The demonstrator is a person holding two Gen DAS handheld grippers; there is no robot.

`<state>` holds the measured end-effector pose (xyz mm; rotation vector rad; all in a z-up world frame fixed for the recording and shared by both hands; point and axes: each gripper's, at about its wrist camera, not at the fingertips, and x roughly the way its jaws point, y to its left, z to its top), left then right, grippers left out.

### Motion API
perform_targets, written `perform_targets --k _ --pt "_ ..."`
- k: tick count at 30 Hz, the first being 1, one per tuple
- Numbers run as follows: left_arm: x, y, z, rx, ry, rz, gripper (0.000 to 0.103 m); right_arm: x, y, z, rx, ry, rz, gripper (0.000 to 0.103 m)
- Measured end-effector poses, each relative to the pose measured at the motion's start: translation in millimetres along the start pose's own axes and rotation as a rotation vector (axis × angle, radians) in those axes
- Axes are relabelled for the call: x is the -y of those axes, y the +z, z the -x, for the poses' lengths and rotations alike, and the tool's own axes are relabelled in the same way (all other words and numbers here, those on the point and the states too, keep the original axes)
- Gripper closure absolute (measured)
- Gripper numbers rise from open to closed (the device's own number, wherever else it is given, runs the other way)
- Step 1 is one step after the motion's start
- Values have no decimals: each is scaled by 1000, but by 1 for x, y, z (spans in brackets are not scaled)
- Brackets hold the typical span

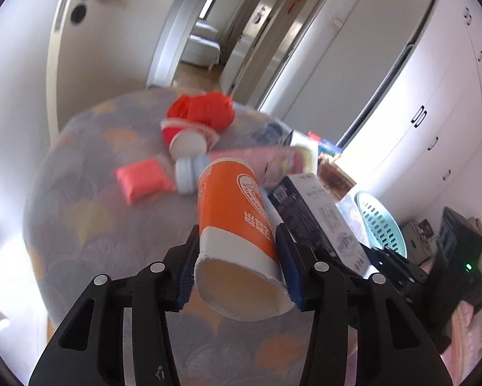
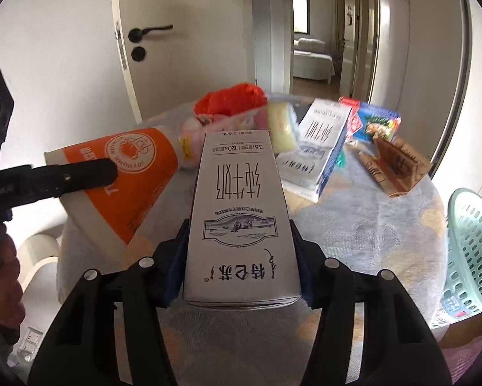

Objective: Collect trash
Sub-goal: 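Carry both items over the teal basket and open both tools to drop them, then grasp the pink packet with the left tool while the right tool grasps another milk carton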

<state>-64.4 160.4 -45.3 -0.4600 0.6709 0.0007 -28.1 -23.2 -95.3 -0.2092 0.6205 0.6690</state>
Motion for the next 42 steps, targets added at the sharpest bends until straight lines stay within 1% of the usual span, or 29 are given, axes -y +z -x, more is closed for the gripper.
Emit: perform_targets --k 4,8,10,12,14,16,17,19,20,21,23,25,28,30,32,34,35,37,38,42 --pt "25 16 2 26 -81 -44 59 27 8 28 68 -64 -64 50" --pt "71 33 -20 37 -151 -135 59 74 13 63 147 -216 -159 50" --pt "96 40 -34 42 -195 -184 59 99 10 77 174 -299 -211 50" --pt "125 45 -54 29 -244 -225 59 127 4 88 192 -383 -274 50" --pt "151 48 -73 8 -303 -252 59 163 -4 98 195 -463 -361 50" --pt "183 50 -95 -19 -355 -294 59 193 -12 103 186 -514 -436 50" --pt "195 51 -103 -28 -372 -311 59 211 -18 103 174 -541 -485 50" --pt "221 49 -125 -44 -394 -345 59 235 -28 97 140 -584 -546 50" --pt "236 47 -140 -70 -423 -361 59 247 -34 92 116 -607 -578 50" --pt "246 46 -151 -87 -430 -362 59 260 -41 87 89 -623 -609 50" --pt "263 40 -178 -133 -436 -361 59 278 -51 78 49 -639 -654 50" --pt "277 34 -207 -195 -454 -347 59 295 -60 69 -3 -657 -689 50" --pt "294 28 -239 -262 -450 -376 59 308 -63 58 -61 -662 -704 49" --pt "307 26 -261 -293 -420 -399 58 318 -63 52 -87 -669 -724 48" --pt "312 24 -280 -325 -418 -388 57 325 -59 44 -99 -675 -741 48" --pt "317 20 -295 -345 -407 -384 55 330 -60 34 -106 -660 -755 48" --pt "315 19 -297 -344 -402 -381 53 330 -61 32 -105 -647 -762 48" --pt "312 17 -297 -337 -406 -377 41 330 -62 32 -107 -650 -764 48" --pt "310 17 -295 -330 -409 -375 38 327 -61 33 -105 -654 -756 48" --pt "302 14 -267 -294 -421 -376 37 312 -52 43 -80 -634 -733 48"
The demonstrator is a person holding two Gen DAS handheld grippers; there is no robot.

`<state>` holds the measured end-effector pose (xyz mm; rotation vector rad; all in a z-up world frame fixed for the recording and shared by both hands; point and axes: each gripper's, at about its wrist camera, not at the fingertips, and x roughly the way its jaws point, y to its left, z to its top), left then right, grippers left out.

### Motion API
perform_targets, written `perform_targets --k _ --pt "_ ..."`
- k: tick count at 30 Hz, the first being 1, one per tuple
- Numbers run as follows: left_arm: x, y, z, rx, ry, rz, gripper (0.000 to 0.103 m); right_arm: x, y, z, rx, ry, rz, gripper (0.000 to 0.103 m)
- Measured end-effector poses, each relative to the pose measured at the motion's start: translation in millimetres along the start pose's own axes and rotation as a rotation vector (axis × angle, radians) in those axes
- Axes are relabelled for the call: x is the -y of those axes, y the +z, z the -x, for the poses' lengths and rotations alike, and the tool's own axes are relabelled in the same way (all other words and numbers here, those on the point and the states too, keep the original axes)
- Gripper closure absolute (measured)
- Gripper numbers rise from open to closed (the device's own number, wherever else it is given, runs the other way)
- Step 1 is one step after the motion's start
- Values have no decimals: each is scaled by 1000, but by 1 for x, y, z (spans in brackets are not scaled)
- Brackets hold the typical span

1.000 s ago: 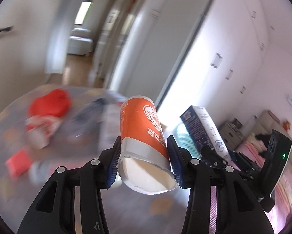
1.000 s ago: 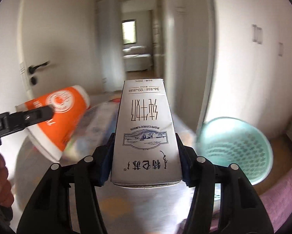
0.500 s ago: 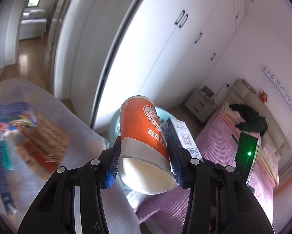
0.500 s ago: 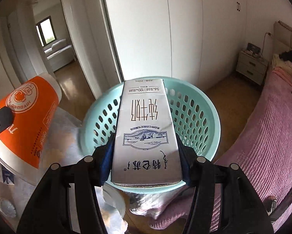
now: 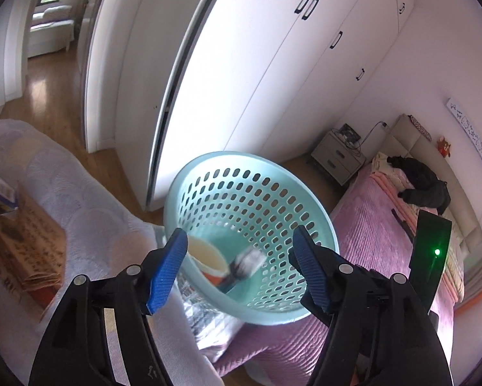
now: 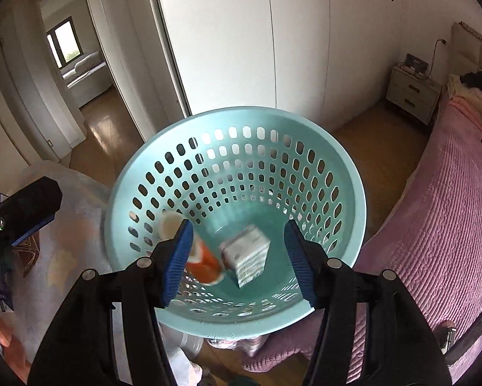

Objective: Collect trash
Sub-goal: 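Grasp the pink packet with the left tool while the right tool grasps another milk carton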

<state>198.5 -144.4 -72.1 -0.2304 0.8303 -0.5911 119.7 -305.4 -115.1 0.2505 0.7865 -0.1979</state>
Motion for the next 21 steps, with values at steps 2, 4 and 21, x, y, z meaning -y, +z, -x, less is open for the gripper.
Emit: perform_targets --k 2,4,21 --pt "-2 -3 15 17 3 -1 37 -5 -1 10 17 16 10 48" --pt "0 -7 30 39 12 -4 37 -7 0 24 42 33 25 48" --pt "-103 -70 275 299 345 79 27 -178 -49 142 210 415 341 47"
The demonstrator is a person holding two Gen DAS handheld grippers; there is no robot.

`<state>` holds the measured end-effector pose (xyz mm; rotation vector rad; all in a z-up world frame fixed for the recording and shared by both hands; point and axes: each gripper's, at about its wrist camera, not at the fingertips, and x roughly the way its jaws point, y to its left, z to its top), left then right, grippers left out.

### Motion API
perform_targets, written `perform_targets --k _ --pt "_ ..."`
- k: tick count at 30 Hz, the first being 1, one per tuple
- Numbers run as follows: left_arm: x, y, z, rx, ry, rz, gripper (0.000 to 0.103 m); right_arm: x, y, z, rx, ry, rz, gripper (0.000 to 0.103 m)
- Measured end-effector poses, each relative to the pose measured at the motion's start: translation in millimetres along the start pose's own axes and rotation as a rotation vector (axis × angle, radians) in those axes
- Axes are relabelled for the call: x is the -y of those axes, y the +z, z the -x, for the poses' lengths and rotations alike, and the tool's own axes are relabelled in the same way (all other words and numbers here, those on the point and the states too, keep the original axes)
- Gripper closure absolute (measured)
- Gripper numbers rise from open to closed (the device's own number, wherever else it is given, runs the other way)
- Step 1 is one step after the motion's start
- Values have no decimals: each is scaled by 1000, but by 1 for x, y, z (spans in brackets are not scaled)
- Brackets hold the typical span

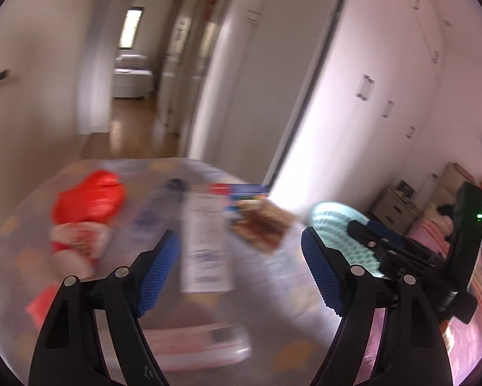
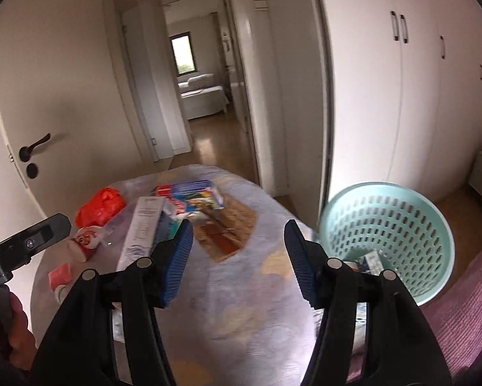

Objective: Collect trash
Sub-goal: 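Grasp the pink packet with the left tool while the right tool grasps another milk carton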

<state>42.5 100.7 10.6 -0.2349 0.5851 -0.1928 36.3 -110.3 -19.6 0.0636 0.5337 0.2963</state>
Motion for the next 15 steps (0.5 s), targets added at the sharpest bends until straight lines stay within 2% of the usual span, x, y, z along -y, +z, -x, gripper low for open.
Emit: perform_targets --k 4,6,8,12,15 --pt "-68 -12 26 1 133 38 27 -51 -4 -24 -41 29 72 43" --pt "-106 -20 33 -37 165 64 27 -67 -6 -42 -88 60 73 42" --pt "-136 -29 33 -73 197 99 27 -81 -8 -61 -128 47 84 38" --pt "-185 -52 26 -170 170 165 28 -100 -11 -95 -189 2 104 30" --pt "-206 -63 21 -204 131 195 28 -104 -15 -109 -219 -33 110 28"
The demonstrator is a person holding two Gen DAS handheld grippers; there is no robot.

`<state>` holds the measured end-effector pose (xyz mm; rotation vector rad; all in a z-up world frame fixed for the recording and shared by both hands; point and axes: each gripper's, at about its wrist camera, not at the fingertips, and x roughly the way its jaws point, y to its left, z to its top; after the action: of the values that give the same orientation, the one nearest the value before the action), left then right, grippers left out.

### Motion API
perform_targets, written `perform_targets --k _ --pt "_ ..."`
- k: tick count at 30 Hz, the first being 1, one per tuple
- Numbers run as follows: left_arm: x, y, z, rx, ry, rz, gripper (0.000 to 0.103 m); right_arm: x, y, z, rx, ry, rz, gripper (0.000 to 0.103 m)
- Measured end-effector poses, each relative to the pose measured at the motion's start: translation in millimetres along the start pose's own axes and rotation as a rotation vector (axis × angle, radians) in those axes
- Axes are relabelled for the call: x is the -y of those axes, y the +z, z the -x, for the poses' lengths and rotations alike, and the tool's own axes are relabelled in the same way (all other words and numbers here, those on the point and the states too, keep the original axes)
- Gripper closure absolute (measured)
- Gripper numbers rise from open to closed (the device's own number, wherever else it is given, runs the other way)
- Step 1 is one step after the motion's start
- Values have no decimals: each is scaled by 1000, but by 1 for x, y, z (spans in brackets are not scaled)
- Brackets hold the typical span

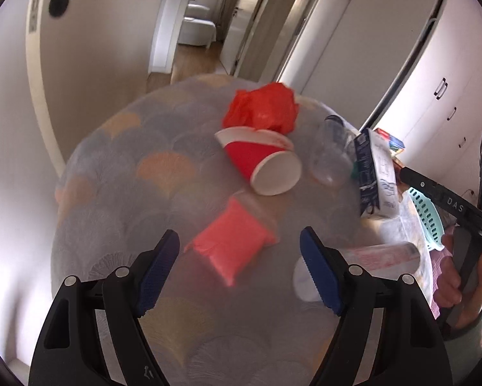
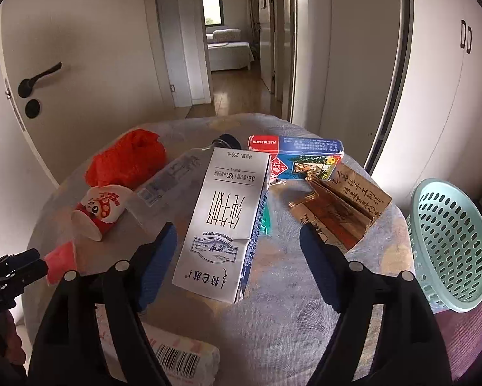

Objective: Collect trash
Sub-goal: 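Grasp the pink packet with the left tool while the right tool grasps another milk carton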

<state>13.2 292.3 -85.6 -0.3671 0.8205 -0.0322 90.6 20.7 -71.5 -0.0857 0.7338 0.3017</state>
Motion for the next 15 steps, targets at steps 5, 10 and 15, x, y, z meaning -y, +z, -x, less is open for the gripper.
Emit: perform_targets --k 5,10,15 --pt "-7 -2 -15 -43 -12 -28 29 -8 -1 -14 -51 8 -7 28" --pt "17 -5 -26 -66 63 -115 34 -17 3 -24 -78 -13 7 27" --pt "18 -3 -24 -55 66 -101 58 -19 2 -37 -113 -21 0 27"
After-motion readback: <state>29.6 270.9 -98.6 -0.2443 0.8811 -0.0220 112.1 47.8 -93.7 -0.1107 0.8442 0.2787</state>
